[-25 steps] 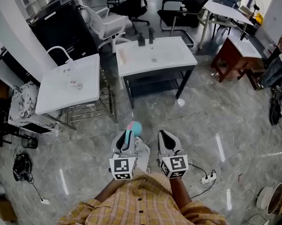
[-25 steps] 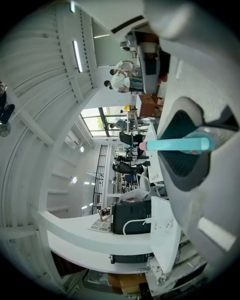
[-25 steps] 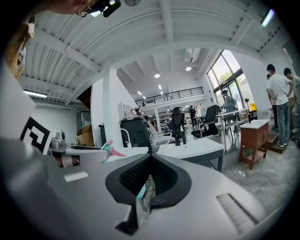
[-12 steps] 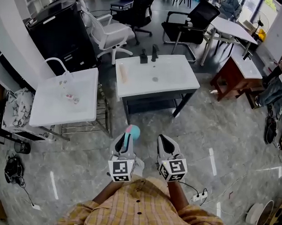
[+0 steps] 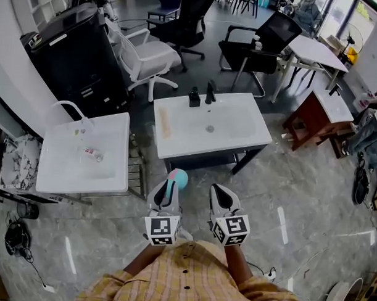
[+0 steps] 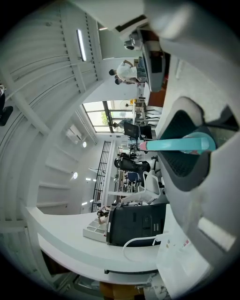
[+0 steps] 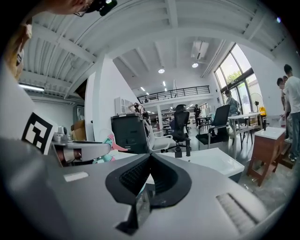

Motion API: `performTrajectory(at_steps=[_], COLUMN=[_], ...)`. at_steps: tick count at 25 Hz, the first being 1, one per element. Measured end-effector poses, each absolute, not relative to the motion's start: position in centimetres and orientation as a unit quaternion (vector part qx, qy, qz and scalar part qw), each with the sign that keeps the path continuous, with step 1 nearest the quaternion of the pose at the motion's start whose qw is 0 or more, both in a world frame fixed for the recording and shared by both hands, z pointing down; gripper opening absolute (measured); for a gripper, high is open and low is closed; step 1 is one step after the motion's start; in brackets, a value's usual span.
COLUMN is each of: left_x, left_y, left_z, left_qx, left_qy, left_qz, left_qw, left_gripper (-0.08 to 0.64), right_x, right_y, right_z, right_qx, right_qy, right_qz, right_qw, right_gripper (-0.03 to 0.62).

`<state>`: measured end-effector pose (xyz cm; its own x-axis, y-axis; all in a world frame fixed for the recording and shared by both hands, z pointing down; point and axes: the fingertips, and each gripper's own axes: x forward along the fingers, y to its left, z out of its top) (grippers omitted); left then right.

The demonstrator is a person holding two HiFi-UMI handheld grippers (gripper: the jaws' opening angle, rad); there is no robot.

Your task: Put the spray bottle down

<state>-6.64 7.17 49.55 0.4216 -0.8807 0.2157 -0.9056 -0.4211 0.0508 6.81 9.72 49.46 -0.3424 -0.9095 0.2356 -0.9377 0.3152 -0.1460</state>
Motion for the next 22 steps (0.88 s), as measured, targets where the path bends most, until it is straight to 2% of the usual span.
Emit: performTrajectory(at_steps=[9,22], left_x=[-8.0,-9.4], left_y=[-0.2,-2.7], left_z=[50.4,53.1], left_qx=[0.841,0.828], left_qy=[-0.531,-0.542], left_qz=[0.073,0.099], left_qw=[0.080,0.101], left_gripper=[0.071,0.071], right_x=[5.3,5.2], right_y=[2.2,-1.4], right_z=[49.6,51.4], right_qx=[0.575,0.580], right_qy=[-0.809,-0.802], right_qz=[0.110,0.123], right_qw=[0.054,0.063], right_gripper=[0.002,0.002])
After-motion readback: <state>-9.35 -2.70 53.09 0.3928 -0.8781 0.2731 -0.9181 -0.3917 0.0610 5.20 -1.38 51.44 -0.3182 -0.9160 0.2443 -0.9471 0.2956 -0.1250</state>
